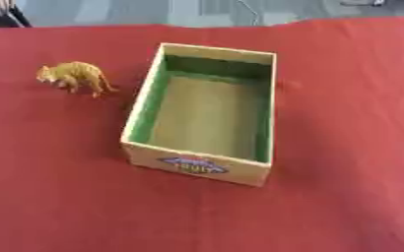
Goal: Pick up objects on the table and place them in the box.
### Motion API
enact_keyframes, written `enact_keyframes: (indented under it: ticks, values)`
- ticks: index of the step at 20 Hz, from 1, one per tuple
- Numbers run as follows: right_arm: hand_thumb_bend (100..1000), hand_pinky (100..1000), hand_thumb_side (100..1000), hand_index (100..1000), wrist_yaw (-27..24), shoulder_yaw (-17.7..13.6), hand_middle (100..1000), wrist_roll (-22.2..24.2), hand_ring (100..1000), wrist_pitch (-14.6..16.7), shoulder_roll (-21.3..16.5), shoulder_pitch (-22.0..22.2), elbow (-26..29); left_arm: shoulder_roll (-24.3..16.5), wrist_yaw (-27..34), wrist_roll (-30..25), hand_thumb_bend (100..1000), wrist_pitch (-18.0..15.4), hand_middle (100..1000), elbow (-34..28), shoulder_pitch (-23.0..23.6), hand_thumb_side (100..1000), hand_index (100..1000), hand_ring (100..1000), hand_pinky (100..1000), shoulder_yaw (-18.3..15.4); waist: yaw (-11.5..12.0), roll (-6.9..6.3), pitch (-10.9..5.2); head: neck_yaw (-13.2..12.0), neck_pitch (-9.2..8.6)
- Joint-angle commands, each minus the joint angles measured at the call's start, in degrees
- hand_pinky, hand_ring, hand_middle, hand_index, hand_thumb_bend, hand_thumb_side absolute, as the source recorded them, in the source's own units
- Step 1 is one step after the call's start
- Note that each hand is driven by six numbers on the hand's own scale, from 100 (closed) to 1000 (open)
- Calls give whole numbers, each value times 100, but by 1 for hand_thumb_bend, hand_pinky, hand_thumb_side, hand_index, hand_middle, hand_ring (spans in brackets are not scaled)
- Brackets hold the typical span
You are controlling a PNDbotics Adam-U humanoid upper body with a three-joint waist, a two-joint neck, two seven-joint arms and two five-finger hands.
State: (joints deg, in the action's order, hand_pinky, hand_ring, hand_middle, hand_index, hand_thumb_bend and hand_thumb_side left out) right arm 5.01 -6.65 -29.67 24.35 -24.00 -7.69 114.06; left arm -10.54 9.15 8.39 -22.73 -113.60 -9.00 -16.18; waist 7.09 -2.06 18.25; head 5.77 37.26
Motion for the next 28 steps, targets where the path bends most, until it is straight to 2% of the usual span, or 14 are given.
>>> enact_keyframes:
  ticks: [1, 4, 5, 6, 11, 14, 18, 23, 27, 28]
  values:
    - [100, 844, 454, 817, 15, -29, 502, 8, 627, -2, -133, -23, 53, -201, -40, -12, 100, -21, 682, -99, -14, 771, 930, 716, 750, -62, -12, -9, -102, 9, 45]
    - [100, 845, 454, 817, 32, -26, 501, 8, 627, 4, -145, -16, 53, -462, -161, -27, 100, 10, 660, -99, -46, 740, 929, 701, 746, -62, -30, -29, -86, -3, 47]
    - [100, 845, 456, 817, 43, -21, 501, 10, 627, 5, -150, -12, 53, -611, -250, -37, 100, 15, 666, -99, -72, 701, 929, 702, 748, -54, -34, -39, -77, -7, 37]
    - [100, 845, 456, 817, 55, -15, 501, 14, 627, 4, -153, -8, 53, -785, -367, -43, 100, 9, 667, -99, -107, 696, 929, 702, 748, -44, -37, -49, -69, -10, 30]
    - [100, 846, 456, 817, 106, 8, 501, 11, 627, 1, -199, 8, 53, -1910, -1246, 67, 100, 48, 721, -28, -423, 511, 964, 717, 757, 21, -25, -113, -52, 8, 24]
    - [100, 846, 455, 817, 113, 22, 500, 13, 628, -8, -224, 20, 53, -2647, -1799, 125, 100, 134, 721, 403, -772, 440, 981, 730, 762, 122, -13, -146, -67, 28, 29]
    - [100, 846, 458, 816, 102, 31, 501, 23, 628, -4, -257, 27, 53, -3364, -2541, 13, 100, 204, 748, 1213, -1295, 371, 981, 767, 789, 291, -15, -158, -94, 25, 31]
    - [100, 844, 463, 816, 55, 53, 501, 56, 629, 22, -277, 31, 53, -3850, -3560, -568, 100, -8, 780, 2254, -1946, 372, 981, 817, 829, 629, -60, -138, -133, -52, 51]
    - [100, 843, 471, 816, 35, 53, 501, 74, 629, 48, -259, 44, 53, -3885, -3975, -837, 100, -264, 790, 2895, -2361, 372, 983, 825, 838, 786, -131, -93, -147, -171, 52]
    - [100, 843, 472, 816, 34, 55, 501, 78, 629, 59, -255, 44, 53, -3858, -3986, -877, 100, -321, 791, 3017, -2442, 405, 984, 824, 838, 806, -152, -77, -145, -219, 55]
